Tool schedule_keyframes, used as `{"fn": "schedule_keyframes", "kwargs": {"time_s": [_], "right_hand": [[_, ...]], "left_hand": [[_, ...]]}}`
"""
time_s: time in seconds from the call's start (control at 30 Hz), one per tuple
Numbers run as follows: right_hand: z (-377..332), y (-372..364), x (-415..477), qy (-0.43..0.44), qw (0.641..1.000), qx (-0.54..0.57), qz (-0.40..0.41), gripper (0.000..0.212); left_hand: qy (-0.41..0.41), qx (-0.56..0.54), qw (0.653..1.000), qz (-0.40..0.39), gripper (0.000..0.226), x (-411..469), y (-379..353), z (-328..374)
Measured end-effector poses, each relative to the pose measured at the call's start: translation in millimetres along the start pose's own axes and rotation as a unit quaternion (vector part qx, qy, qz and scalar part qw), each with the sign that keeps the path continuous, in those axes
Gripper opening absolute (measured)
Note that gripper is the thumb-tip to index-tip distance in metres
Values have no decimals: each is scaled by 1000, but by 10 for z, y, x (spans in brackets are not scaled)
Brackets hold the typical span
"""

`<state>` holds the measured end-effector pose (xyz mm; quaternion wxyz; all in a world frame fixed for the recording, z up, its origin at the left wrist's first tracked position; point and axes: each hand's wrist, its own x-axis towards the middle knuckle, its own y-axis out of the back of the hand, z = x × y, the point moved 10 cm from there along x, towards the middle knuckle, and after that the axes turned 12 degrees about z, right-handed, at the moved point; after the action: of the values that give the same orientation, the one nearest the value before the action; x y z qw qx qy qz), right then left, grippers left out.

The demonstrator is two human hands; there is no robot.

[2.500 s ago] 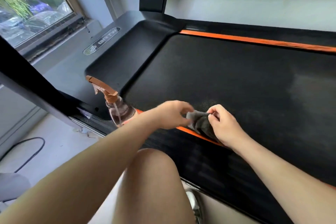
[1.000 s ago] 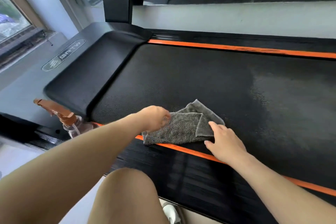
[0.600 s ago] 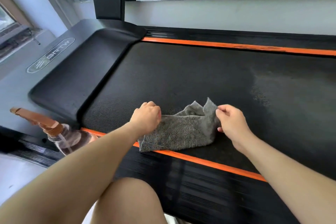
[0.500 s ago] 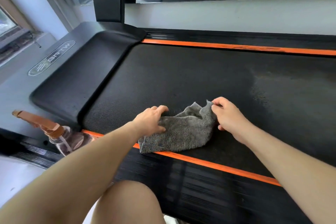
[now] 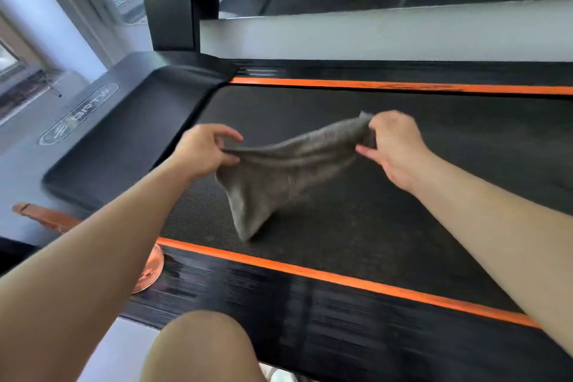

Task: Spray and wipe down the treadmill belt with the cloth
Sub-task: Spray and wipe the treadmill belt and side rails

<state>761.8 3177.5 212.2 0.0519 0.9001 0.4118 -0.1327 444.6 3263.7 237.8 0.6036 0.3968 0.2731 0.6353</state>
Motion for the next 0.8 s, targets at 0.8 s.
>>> {"fn": "schedule_keyframes", "kwargs": {"time_s": [0.8], "right_hand": [[1196,-1080,-676,368,668,-540,-356,60]], "left_hand": [[-105,195,964,-145,25,-659,-1074,-443]]}}
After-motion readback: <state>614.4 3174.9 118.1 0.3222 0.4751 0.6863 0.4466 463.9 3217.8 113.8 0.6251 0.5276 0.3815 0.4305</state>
